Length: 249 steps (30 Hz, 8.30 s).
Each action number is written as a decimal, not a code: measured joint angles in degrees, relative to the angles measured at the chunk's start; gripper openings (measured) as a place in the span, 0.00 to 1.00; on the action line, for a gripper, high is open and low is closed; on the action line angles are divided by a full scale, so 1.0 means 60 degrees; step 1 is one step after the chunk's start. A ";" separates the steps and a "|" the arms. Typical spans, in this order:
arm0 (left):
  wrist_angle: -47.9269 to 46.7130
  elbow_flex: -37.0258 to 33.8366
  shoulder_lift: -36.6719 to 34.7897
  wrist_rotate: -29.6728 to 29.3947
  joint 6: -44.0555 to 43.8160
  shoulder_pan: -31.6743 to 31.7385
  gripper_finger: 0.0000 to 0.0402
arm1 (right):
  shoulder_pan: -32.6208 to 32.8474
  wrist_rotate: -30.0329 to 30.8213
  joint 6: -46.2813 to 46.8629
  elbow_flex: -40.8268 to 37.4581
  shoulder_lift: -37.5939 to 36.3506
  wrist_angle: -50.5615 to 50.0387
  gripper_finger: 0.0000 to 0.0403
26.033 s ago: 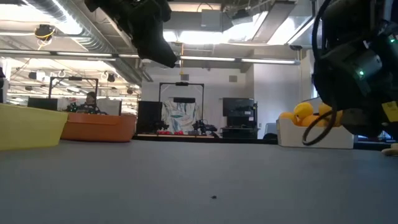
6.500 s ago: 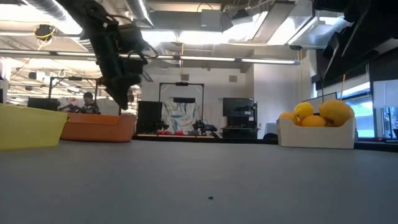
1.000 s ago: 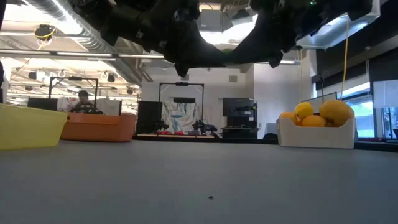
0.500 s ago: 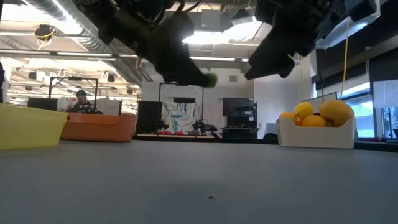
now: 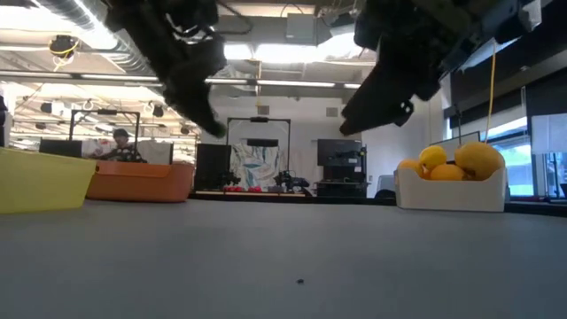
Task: Sort produce into baskets
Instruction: Put the green mushroom into the orange bin, then put the red tomato into the yellow bin
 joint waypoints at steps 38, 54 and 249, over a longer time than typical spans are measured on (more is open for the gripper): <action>-0.2732 0.0103 -0.0413 0.0591 0.0150 0.5500 0.37 | -0.0004 -0.0004 0.0723 -0.0004 0.3030 0.3978 0.51; -0.4369 0.1960 -0.1242 0.2109 -0.0978 0.1062 0.45 | -0.0004 -0.0004 0.0969 -0.0004 0.3030 0.4079 0.51; -0.2977 0.1854 0.1562 0.2514 -0.7458 -0.9380 0.82 | 0.0933 0.0248 0.1395 -0.0004 0.3351 0.4043 0.51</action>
